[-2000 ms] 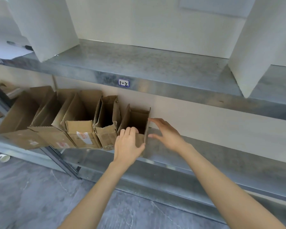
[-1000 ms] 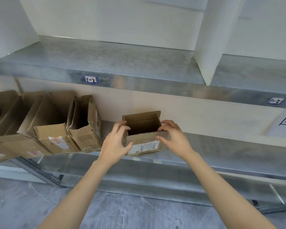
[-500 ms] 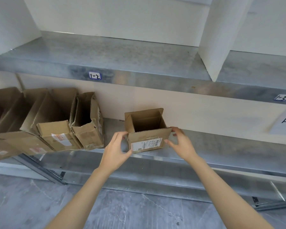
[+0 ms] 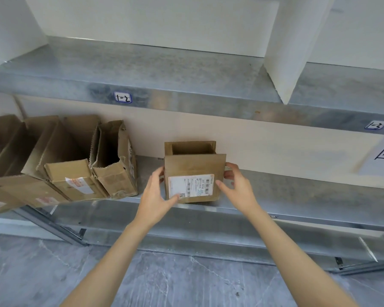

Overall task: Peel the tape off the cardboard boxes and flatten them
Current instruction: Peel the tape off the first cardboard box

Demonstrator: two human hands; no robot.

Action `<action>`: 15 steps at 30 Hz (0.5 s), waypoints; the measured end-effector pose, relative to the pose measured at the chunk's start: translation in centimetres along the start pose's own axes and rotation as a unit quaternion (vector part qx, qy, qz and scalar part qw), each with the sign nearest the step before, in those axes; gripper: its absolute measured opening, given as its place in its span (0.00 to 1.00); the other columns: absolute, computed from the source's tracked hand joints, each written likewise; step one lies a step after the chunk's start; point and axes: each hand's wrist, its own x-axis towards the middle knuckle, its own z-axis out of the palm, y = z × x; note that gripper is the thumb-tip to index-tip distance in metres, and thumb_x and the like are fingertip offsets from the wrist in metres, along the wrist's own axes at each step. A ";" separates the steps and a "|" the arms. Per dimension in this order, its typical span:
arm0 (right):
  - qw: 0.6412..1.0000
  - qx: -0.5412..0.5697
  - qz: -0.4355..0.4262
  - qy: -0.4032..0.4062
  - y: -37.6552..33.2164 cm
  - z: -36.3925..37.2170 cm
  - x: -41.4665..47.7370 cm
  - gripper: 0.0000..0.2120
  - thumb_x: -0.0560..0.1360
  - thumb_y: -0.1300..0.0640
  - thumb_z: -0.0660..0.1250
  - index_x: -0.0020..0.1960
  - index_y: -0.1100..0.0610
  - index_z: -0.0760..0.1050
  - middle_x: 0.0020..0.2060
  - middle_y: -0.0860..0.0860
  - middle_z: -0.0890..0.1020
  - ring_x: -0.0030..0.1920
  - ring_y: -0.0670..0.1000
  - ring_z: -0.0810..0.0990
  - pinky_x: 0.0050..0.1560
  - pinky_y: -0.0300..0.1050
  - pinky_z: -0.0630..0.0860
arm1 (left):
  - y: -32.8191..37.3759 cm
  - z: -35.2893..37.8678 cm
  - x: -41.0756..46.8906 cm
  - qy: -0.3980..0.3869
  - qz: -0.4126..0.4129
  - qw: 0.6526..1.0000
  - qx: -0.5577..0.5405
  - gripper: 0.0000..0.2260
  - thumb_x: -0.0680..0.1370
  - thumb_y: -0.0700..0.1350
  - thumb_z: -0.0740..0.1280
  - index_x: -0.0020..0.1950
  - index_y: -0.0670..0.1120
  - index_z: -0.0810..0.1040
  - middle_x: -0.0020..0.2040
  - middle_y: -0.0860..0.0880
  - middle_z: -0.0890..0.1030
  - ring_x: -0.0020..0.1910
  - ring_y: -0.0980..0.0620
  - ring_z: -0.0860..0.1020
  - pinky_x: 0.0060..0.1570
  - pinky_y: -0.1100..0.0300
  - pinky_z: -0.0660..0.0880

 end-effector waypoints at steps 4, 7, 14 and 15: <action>0.997 0.069 0.004 0.033 -1.5 -0.5 -0.2 0.30 0.74 0.52 0.72 0.71 0.46 0.63 0.54 0.49 0.81 0.57 0.47 0.79 0.59 0.45 0.75 | 1.4 -0.9 0.5 0.029 0.010 0.999 -0.037 0.40 0.71 0.49 0.77 0.76 0.53 0.58 0.71 0.58 0.67 0.68 0.60 0.69 0.65 0.60 0.68; 0.993 0.111 0.007 0.041 -2.8 -0.7 -0.2 0.30 0.73 0.53 0.73 0.69 0.45 0.61 0.56 0.45 0.78 0.57 0.46 0.78 0.61 0.47 0.75 | 2.1 -1.3 1.0 0.029 0.005 0.998 -0.059 0.34 0.72 0.48 0.77 0.70 0.54 0.60 0.68 0.59 0.68 0.68 0.57 0.71 0.67 0.56 0.71; 0.999 0.051 -0.007 -0.018 -3.1 -0.9 -0.7 0.27 0.68 0.38 0.70 0.62 0.35 0.63 0.60 0.30 0.72 0.63 0.46 0.75 0.61 0.59 0.74 | 2.6 -1.3 0.9 0.006 -0.007 0.996 -0.092 0.30 0.74 0.42 0.75 0.70 0.51 0.62 0.67 0.59 0.68 0.66 0.60 0.69 0.61 0.63 0.73; 0.999 0.042 -0.009 -0.029 -3.1 -1.1 -0.6 0.26 0.66 0.36 0.70 0.61 0.35 0.65 0.62 0.33 0.73 0.63 0.46 0.74 0.62 0.58 0.73 | 2.7 -1.2 0.9 0.009 -0.008 0.996 -0.091 0.30 0.74 0.42 0.75 0.71 0.50 0.62 0.67 0.59 0.67 0.65 0.60 0.69 0.59 0.65 0.73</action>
